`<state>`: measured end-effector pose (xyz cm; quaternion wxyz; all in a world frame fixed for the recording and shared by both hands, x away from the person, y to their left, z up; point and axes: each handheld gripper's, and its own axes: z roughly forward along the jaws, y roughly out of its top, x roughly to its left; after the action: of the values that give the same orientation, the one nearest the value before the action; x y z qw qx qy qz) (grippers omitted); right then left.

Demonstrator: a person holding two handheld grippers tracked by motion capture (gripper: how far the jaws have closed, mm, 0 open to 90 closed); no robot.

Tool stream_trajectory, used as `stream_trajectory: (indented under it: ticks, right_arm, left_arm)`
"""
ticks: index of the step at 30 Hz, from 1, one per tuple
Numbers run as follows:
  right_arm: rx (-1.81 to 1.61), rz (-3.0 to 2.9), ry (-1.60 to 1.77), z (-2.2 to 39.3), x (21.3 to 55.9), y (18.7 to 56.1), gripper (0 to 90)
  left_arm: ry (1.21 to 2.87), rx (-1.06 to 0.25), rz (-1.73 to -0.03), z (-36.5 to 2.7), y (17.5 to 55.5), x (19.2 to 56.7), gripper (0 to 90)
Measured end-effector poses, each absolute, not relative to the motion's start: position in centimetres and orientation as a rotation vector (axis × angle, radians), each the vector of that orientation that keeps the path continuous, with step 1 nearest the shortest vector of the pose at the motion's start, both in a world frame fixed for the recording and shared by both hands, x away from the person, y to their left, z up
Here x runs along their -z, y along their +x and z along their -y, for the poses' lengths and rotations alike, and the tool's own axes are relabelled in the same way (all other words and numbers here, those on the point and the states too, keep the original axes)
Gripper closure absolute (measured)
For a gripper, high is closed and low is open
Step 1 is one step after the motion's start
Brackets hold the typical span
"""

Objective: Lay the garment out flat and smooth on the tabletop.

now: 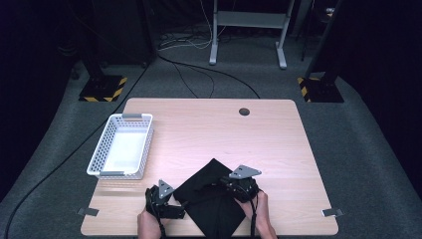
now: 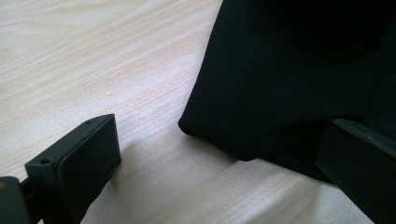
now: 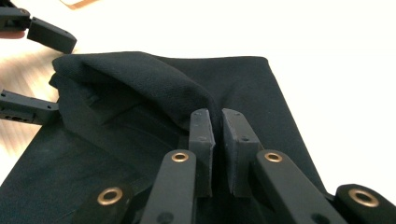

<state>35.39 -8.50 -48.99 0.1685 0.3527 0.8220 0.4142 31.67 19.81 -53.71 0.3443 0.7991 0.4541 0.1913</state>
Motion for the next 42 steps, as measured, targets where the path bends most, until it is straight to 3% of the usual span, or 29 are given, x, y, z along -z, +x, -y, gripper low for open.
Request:
stream_trajectory:
  ticks: [42]
  right_arm:
    - [-1.149, -2.2, 1.176, 13.6, 47.0, 38.5, 83.0]
  left_arm:
    - [2.075, -0.497, -1.181, -19.8, 31.7, 53.7, 0.2]
